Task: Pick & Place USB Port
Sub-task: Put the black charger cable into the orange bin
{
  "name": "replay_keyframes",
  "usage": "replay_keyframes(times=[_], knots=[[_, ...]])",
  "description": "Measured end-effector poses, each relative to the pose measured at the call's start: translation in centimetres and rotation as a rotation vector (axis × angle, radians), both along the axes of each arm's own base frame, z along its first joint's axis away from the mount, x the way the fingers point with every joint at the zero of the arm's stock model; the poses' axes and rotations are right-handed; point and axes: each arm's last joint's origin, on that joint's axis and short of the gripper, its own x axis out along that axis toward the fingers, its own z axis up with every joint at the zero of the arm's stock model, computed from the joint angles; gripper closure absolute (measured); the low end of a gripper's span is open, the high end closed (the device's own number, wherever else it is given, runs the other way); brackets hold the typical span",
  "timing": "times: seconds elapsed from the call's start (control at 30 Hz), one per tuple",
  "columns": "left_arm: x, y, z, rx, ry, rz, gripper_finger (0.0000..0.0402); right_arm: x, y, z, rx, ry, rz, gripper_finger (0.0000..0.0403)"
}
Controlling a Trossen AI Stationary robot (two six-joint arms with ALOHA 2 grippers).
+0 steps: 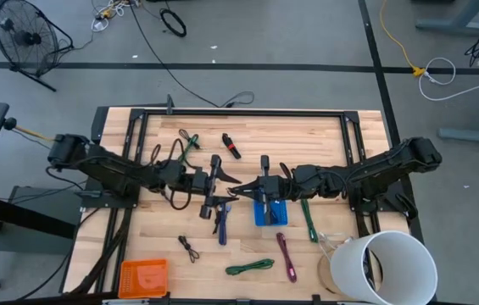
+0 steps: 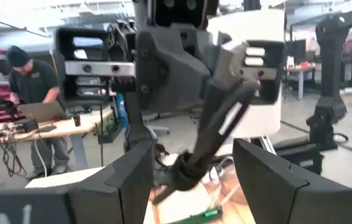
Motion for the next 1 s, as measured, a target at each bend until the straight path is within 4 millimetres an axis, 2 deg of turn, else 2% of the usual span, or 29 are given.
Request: replay_keyframes(times=[0.1, 0.17, 0.23, 0.33, 0.37, 0.6, 0.83, 1.0], knots=[[0.1, 0.0, 0.0, -0.011, -0.017, -0.008, 0.0185, 0.0, 0.0, 0.0, -0.001, 0.003, 0.0, 0.0397], [0.1, 0.0, 0.0, -0.01, -0.026, -0.016, 0.0207, 0.0, 0.0, -0.1, -0.002, 0.007, -0.001, 0.0397], [0.1, -0.1, 0.1, -0.01, -0.029, -0.018, 0.0253, 0.0, 0.0, -0.1, -0.002, 0.008, -0.001, 0.0397], [0.1, -0.1, 0.1, -0.006, -0.028, -0.021, 0.0357, 0.0, 0.0, -0.1, -0.003, 0.013, -0.003, 0.0396], [0.1, -0.1, 0.1, -0.009, -0.028, -0.021, 0.0376, 0.0, 0.0, -0.2, -0.004, 0.015, -0.004, 0.0396], [0.1, -0.2, 0.0, -0.008, -0.023, -0.023, 0.0381, 0.0, 0.0, -0.2, -0.005, 0.019, -0.003, 0.0382], [-0.3, -0.8, -0.4, -0.028, 0.088, -0.03, 0.0381, 0.0, -0.1, -0.4, -0.023, 0.036, -0.047, 0.0305], [-2.5, -2.3, 0.2, -0.012, 0.244, 0.058, 0.0381, -0.4, -0.3, -0.8, -0.051, 0.107, -0.062, 0.0252]])
